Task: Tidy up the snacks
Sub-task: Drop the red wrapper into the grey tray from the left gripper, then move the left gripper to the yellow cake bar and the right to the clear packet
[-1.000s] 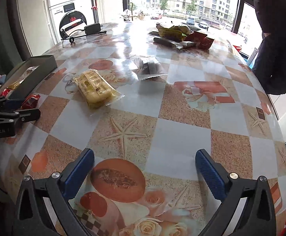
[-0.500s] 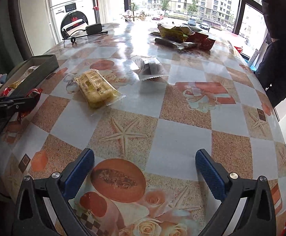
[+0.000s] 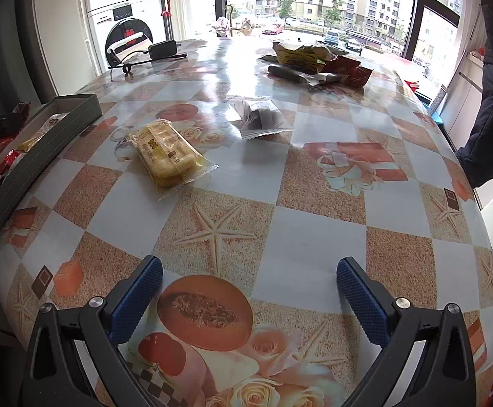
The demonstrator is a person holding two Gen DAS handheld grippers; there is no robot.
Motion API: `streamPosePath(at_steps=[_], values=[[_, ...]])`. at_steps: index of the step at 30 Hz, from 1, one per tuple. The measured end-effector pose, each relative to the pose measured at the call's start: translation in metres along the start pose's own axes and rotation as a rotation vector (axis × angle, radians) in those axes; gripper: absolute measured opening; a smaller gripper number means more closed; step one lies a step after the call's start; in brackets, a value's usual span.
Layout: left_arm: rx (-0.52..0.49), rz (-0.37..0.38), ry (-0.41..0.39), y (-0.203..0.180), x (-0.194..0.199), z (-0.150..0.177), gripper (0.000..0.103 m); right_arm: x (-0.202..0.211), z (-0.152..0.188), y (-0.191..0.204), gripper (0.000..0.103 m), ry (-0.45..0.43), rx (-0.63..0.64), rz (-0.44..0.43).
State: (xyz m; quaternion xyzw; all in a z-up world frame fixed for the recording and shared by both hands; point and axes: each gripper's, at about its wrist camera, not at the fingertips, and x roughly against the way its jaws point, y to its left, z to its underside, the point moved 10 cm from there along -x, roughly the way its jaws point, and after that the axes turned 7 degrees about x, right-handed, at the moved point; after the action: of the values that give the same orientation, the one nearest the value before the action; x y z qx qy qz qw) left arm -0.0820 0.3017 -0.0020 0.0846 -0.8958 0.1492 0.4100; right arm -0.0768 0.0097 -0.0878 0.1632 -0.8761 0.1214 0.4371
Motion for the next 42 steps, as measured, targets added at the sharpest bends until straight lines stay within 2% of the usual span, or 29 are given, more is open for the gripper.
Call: streamPosePath(at_steps=[3, 5, 9, 11, 14, 16, 18, 23, 27, 29, 31, 38, 42], values=[[0.077, -0.073, 0.033, 0.030, -0.010, 0.002, 0.041, 0.000, 0.000, 0.000, 0.103, -0.001, 0.000, 0.000], [0.097, -0.088, 0.060, 0.037, -0.015, 0.009, 0.059, 0.000, 0.000, 0.000, 0.103, -0.001, -0.001, 0.000], [0.045, -0.074, 0.044, 0.019, -0.013, 0.019, 0.071, 0.000, 0.000, 0.000, 0.103, -0.001, -0.001, 0.001], [0.005, -0.040, 0.035, -0.002, -0.011, 0.024, 0.081, 0.000, 0.000, 0.000, 0.103, -0.001, -0.001, 0.001], [-0.100, 0.003, 0.056, -0.042, -0.018, 0.038, 0.084, 0.000, 0.000, 0.000, 0.103, -0.001, -0.001, 0.001], [-0.153, -0.006, 0.078, -0.062, -0.030, 0.049, 0.085, 0.000, 0.000, 0.000, 0.103, -0.001, -0.001, 0.000], [-0.162, -0.018, 0.095, -0.072, -0.044, 0.058, 0.085, 0.000, 0.000, 0.000, 0.103, -0.001, 0.000, 0.001], [-0.080, -0.043, 0.148, -0.065, -0.071, 0.071, 0.085, -0.001, 0.000, 0.001, 0.103, 0.003, 0.003, -0.001], [-0.136, -0.058, 0.107, -0.069, -0.074, 0.075, 0.090, -0.004, -0.003, 0.002, 0.103, 0.039, 0.015, -0.019], [-0.153, -0.035, 0.079, -0.073, -0.074, 0.077, 0.097, -0.008, -0.007, 0.001, 0.103, 0.081, 0.026, -0.035], [-0.171, -0.024, 0.089, -0.073, -0.075, 0.079, 0.103, -0.014, -0.014, -0.005, 0.103, 0.119, 0.017, -0.050], [-0.168, -0.019, 0.082, -0.070, -0.074, 0.078, 0.103, -0.044, -0.061, -0.038, 0.103, 0.184, -0.183, -0.157], [-0.169, -0.018, 0.082, -0.071, -0.074, 0.078, 0.103, -0.070, -0.093, -0.045, 0.103, 0.200, -0.170, -0.116]])
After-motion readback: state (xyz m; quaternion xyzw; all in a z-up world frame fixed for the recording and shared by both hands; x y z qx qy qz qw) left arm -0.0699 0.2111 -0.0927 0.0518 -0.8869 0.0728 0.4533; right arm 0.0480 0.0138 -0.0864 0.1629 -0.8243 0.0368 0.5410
